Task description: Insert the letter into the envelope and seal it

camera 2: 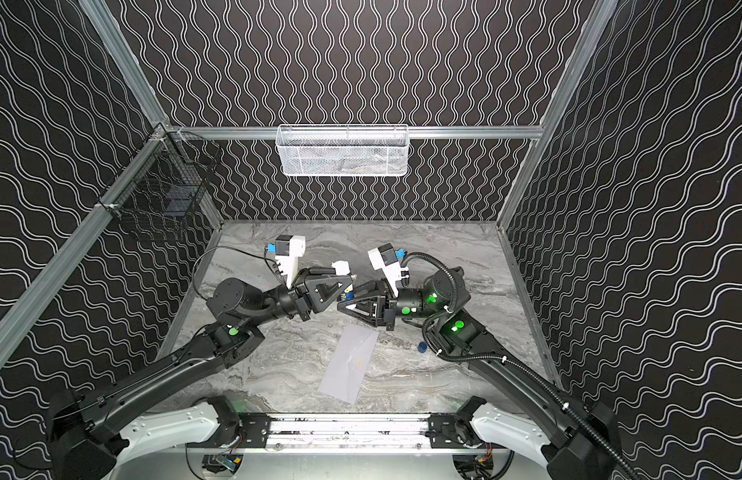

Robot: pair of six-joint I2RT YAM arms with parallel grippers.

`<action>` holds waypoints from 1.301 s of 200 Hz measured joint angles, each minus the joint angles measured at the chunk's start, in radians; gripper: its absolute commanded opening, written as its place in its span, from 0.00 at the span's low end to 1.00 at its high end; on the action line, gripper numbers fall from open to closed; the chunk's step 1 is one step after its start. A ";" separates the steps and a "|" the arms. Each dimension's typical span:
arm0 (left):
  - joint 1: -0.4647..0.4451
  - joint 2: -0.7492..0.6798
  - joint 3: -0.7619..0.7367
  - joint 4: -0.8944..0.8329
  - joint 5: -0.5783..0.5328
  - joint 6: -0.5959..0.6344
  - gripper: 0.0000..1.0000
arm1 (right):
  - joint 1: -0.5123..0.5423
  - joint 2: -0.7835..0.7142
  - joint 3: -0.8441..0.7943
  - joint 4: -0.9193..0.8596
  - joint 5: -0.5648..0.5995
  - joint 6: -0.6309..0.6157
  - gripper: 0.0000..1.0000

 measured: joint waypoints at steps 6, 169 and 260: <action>0.000 0.000 0.000 0.000 0.001 0.001 0.00 | 0.000 -0.004 0.000 -0.009 0.002 -0.006 0.21; 0.003 -0.001 0.007 -0.029 -0.061 0.087 0.00 | 0.527 0.021 0.393 -0.848 1.257 -0.369 0.08; 0.003 0.000 -0.006 -0.071 -0.066 0.105 0.00 | 0.456 -0.096 0.200 -0.678 1.136 -0.378 0.58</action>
